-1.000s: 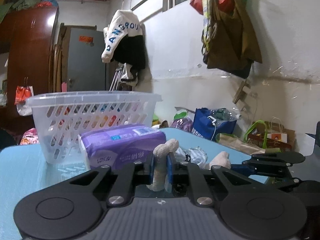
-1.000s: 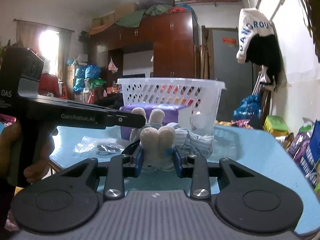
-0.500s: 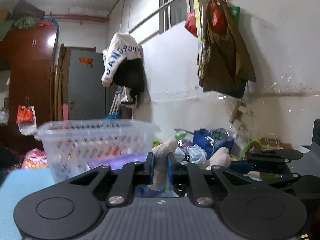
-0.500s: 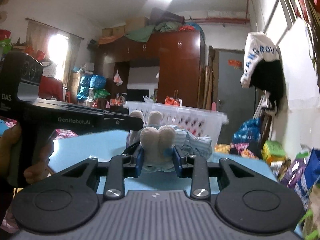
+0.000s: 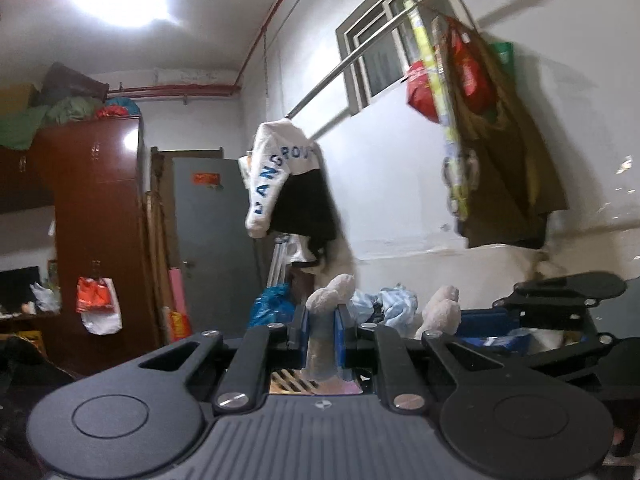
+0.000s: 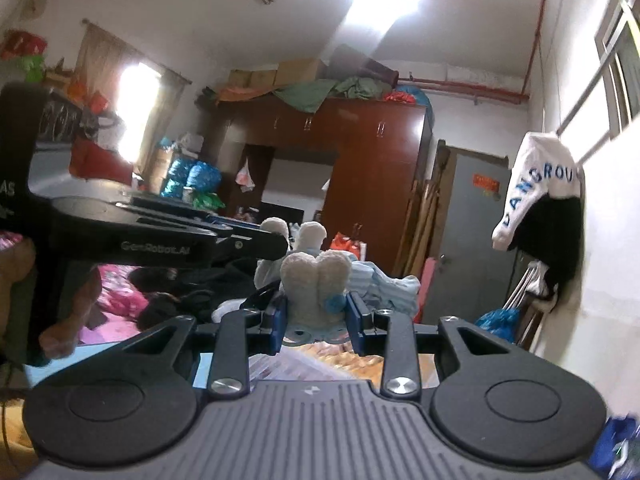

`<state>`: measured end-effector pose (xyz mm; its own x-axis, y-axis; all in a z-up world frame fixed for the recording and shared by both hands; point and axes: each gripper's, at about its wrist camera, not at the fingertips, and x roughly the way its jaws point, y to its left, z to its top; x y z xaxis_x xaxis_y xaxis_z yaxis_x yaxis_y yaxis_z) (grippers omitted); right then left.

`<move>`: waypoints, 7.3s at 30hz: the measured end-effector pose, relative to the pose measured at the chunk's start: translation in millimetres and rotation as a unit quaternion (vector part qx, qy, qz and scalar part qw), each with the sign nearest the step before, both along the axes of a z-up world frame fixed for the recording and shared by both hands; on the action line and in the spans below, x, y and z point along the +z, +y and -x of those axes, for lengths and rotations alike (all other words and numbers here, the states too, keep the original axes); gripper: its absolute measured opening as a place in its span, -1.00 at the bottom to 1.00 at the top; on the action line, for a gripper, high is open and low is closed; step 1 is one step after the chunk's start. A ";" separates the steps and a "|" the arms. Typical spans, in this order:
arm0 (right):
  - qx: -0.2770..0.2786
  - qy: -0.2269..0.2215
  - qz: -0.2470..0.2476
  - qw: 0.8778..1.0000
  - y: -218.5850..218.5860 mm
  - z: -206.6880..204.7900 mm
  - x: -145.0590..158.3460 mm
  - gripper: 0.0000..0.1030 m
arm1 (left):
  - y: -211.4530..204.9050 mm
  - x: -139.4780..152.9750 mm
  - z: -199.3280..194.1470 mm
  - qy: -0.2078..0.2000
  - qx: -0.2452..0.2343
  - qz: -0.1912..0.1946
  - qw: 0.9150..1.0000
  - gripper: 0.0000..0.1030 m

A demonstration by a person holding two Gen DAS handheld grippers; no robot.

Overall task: Organize objects
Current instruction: 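Lift the plush toy over the basket and open both grippers to drop it, then grasp the purple-wrapped tissue pack at its two ends with both grippers, then lift the tissue pack over the basket and open both grippers to drop it, then lower both grippers to the clear plastic bag and pinch it together, then carry the plastic bag over the basket and open both grippers to release it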

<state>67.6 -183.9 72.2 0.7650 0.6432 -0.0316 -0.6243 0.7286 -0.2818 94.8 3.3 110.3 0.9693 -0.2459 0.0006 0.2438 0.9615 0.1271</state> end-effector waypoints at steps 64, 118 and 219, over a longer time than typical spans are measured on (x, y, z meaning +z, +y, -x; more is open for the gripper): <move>0.064 0.212 0.009 0.975 -29.1 -68.2 -90.4 0.43 | 69.0 -138.4 -20.4 0.208 -0.048 0.053 0.975 0.49; 0.070 0.079 0.014 0.994 13.1 -90.1 11.9 -0.12 | 47.8 -9.7 -16.1 0.051 -0.024 -0.008 0.998 -0.04; 0.005 0.236 -0.002 0.972 -65.6 -41.2 -84.3 -0.70 | 30.3 -151.0 72.0 0.130 0.051 0.010 0.990 -0.59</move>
<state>108.8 -249.4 -12.1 0.6595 0.6510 -0.3759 -0.6901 0.7226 0.0405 22.8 33.7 -40.6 0.9575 -0.1486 -0.2474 0.1666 0.9846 0.0532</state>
